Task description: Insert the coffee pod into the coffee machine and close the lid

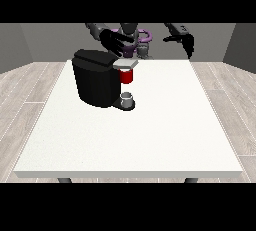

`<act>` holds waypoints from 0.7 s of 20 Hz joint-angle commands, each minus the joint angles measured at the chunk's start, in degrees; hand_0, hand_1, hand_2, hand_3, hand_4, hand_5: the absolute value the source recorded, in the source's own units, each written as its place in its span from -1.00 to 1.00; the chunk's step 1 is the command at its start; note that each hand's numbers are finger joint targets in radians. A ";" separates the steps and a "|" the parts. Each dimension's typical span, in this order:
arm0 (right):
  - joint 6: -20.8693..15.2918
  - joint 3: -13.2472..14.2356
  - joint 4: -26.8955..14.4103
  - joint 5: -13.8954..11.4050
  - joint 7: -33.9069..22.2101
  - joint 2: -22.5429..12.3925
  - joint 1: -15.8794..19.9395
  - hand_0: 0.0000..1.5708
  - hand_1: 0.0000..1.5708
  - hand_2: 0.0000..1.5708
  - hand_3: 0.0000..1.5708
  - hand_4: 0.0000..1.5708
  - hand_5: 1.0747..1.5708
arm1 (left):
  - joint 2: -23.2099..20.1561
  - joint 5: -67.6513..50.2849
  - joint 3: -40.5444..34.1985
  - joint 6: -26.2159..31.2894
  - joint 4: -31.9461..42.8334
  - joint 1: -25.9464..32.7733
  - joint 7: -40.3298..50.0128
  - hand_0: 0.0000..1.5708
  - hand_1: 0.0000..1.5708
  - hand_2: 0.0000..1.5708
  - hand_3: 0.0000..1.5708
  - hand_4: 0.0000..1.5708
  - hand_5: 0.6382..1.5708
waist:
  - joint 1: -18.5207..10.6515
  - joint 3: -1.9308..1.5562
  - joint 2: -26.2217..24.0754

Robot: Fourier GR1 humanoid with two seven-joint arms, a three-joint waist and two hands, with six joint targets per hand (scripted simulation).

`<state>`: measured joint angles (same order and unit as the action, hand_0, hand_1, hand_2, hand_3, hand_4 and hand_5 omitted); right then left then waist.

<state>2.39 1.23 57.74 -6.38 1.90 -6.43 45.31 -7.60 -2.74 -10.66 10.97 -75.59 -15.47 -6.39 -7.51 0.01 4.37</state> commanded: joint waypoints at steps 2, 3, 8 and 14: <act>-1.59 -1.09 -1.02 -2.80 1.99 0.91 1.98 -1.00 -1.00 -1.00 -1.00 -0.86 1.00 | -0.49 0.13 1.06 1.67 0.18 -0.71 -4.02 -1.00 -1.00 -1.00 -1.00 -1.00 1.00 | -0.59 0.00 1.45; -1.01 0.46 -2.58 -1.51 1.15 0.68 2.97 -1.00 -1.00 -1.00 -1.00 -0.82 1.00 | 1.49 0.53 3.07 -0.07 -2.94 -0.69 0.62 -1.00 -1.00 -1.00 -1.00 -0.85 1.00 | -1.96 -0.02 -0.12; 0.75 -2.59 0.42 -1.61 3.61 4.21 -2.17 -1.00 -1.00 -1.00 -1.00 -0.96 1.00 | 1.31 0.50 2.04 -0.91 -2.04 2.07 -1.68 -1.00 -1.00 -1.00 -1.00 -0.79 1.00 | 0.87 -0.01 -3.62; 0.27 -6.54 4.10 5.11 7.24 6.34 -10.11 -1.00 -1.00 -1.00 -1.00 -0.65 1.00 | 6.22 2.89 6.42 -3.44 -3.06 5.46 -2.27 -1.00 -1.00 -1.00 -1.00 -0.76 1.00 | 1.72 -0.03 -8.35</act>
<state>2.88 -3.24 60.04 -4.82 6.93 -1.32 40.63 -3.89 -1.26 -6.60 9.42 -77.18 -12.20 -9.79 -6.15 0.01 -0.39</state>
